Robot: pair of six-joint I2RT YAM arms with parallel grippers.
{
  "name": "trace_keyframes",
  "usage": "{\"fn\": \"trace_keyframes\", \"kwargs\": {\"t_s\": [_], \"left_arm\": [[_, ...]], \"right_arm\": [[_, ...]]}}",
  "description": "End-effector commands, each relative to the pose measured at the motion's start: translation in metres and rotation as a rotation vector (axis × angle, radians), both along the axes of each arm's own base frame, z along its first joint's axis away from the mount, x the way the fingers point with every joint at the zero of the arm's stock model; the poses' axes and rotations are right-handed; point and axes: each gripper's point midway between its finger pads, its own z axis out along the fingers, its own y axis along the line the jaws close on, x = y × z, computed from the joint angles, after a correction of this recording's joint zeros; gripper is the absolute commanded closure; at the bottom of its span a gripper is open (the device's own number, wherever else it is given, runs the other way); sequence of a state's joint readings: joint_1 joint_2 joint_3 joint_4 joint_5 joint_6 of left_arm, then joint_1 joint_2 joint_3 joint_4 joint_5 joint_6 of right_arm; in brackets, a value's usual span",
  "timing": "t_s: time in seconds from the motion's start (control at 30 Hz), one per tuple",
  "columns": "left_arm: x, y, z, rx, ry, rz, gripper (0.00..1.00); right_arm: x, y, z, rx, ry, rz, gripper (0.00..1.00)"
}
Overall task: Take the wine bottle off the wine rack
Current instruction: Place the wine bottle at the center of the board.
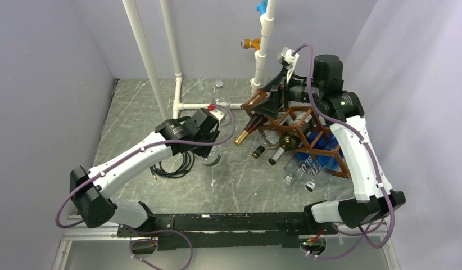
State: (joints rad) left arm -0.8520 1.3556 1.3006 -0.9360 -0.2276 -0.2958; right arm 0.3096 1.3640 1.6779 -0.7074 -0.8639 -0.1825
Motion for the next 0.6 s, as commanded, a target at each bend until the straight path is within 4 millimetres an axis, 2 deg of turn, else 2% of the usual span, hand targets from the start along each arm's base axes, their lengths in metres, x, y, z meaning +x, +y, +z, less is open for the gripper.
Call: {"fn": "trace_keyframes", "kwargs": {"t_s": [0.0,0.23,0.57], "left_arm": [[0.052,-0.022,0.057,-0.125,-0.195,0.016,1.0],[0.084,-0.023,0.061,-0.111,-0.193,0.034,1.0],[0.128,0.008,0.058,-0.113,-0.164,0.148,1.0]], "right_arm": [[-0.018,-0.016,0.023,0.041,-0.105,0.025,0.0],[-0.023,-0.036,0.03,0.055,-0.122,-0.017,0.0],[-0.024,-0.052,0.026,0.082,-0.095,-0.042,0.0]]}}
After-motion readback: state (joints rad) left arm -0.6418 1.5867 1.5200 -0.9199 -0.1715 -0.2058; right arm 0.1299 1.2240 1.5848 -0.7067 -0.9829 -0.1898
